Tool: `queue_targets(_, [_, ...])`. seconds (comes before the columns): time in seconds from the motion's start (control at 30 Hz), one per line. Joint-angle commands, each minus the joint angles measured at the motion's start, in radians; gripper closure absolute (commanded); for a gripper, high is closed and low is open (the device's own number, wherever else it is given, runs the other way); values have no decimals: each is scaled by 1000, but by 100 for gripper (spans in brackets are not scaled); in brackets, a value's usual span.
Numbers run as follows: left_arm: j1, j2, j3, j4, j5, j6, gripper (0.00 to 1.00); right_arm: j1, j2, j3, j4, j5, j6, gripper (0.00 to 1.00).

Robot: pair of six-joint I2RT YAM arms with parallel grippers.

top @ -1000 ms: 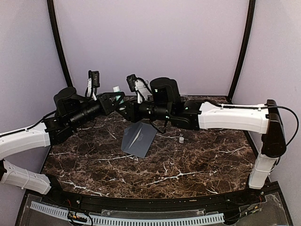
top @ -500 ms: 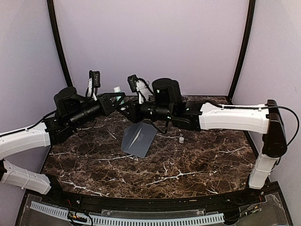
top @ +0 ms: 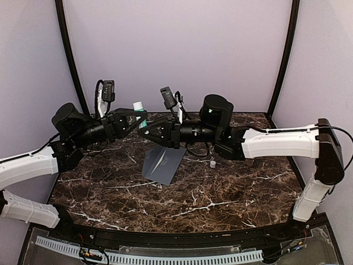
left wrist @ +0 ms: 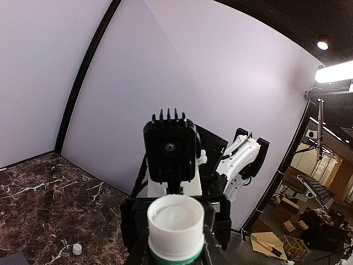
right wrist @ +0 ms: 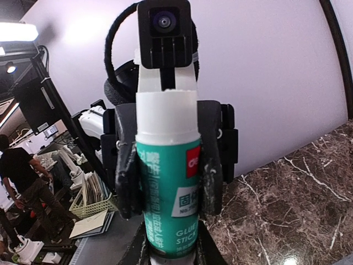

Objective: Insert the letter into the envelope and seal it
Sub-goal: Unscrew the solid glue.

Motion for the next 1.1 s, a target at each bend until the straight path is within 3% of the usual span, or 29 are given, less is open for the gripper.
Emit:
queue_targets(0.0, [14,-9,-9,129,154,-44,100,-12,-61,-15,167,-103,61,90])
queue_targets(0.1, [15,-4,-8,137,156,-47,100,-13,-68,-17,148,-82,50,87])
queue_targets(0.2, [14,-9,-8,116,130,-31,100,-12,-82,-22,115,-47,29,74])
queue_targets(0.4, [17,-58,-4,-13,-80,41,100,-15,-125,-40,-18,89,-48,47])
queue_targets(0.53, [23,-87,5,-83,-206,74,100,-16,-149,-49,-131,212,-99,37])
queue_targets(0.67, [26,-77,32,-175,-315,85,100,3,-138,-15,-253,370,-137,34])
queue_targets(0.8, [26,-51,66,-270,-417,85,100,34,-80,76,-395,509,-157,37])
queue_targets(1.07, [28,-13,81,-303,-469,63,100,78,38,205,-473,558,-158,42])
